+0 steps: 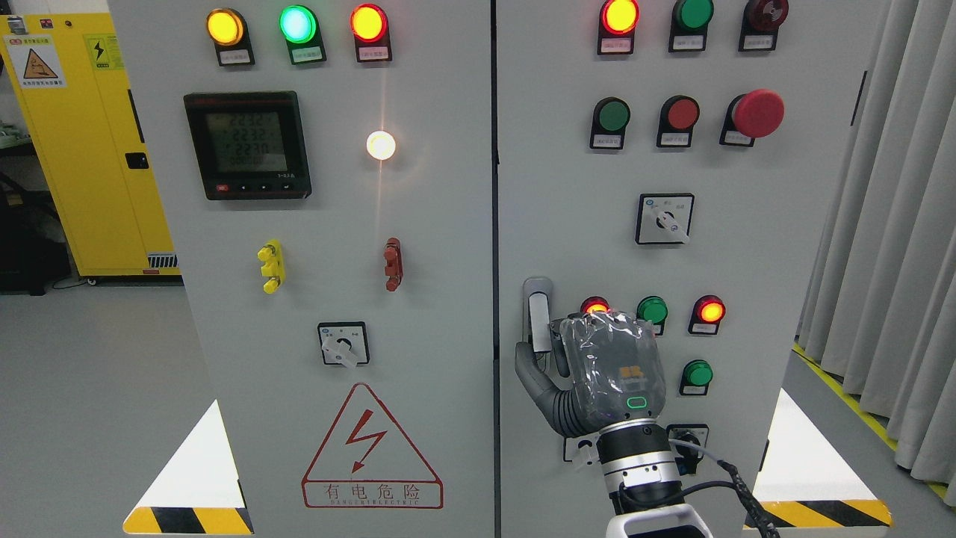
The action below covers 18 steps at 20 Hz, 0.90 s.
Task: Release door handle
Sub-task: 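Rotate the gripped handle sideways with the right hand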
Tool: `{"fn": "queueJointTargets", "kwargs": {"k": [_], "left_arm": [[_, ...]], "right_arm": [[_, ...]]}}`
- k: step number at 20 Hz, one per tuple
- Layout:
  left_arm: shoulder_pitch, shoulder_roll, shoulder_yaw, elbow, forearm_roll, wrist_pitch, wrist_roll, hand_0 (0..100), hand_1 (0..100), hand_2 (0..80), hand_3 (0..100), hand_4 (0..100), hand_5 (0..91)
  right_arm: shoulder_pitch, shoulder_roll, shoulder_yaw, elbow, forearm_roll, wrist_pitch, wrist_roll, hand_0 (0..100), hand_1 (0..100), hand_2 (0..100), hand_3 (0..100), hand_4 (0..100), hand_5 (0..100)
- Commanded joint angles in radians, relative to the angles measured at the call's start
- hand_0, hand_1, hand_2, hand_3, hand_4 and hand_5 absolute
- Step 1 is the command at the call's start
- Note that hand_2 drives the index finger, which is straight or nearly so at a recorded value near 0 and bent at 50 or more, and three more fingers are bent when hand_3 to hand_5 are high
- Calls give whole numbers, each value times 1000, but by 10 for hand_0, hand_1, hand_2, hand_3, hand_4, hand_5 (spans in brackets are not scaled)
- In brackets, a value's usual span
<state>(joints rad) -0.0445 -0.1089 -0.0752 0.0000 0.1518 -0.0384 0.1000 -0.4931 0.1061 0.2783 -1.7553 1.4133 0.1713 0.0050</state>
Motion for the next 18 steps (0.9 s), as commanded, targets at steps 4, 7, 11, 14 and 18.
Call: {"fn": "queueJointTargets", "kwargs": {"k": [4, 7, 11, 14, 18], "left_arm": [[0, 0, 0, -12, 0, 0, 0, 120, 556, 0, 0, 0, 0], [0, 0, 0, -12, 0, 0, 0, 120, 556, 0, 0, 0, 0], [0, 0, 0, -12, 0, 0, 0, 120, 556, 0, 0, 0, 0], [0, 0, 0, -12, 0, 0, 0, 120, 556, 0, 0, 0, 0], [0, 0, 0, -12, 0, 0, 0, 120, 556, 0, 0, 0, 0]], "right_arm": [[4, 0, -4, -13, -1, 0, 0, 590, 410, 978, 1000, 1000, 1000], [4, -2, -4, -13, -1, 0, 0, 597, 409, 976, 1000, 1000, 1000], [5, -2, -7, -16, -1, 0, 0, 631, 414, 976, 1000, 1000, 1000], [5, -2, -7, -16, 1, 7, 0, 655, 419, 977, 1000, 1000, 1000], [4, -3, -7, -18, 1, 16, 0, 662, 428, 974, 1000, 1000, 1000]]}}
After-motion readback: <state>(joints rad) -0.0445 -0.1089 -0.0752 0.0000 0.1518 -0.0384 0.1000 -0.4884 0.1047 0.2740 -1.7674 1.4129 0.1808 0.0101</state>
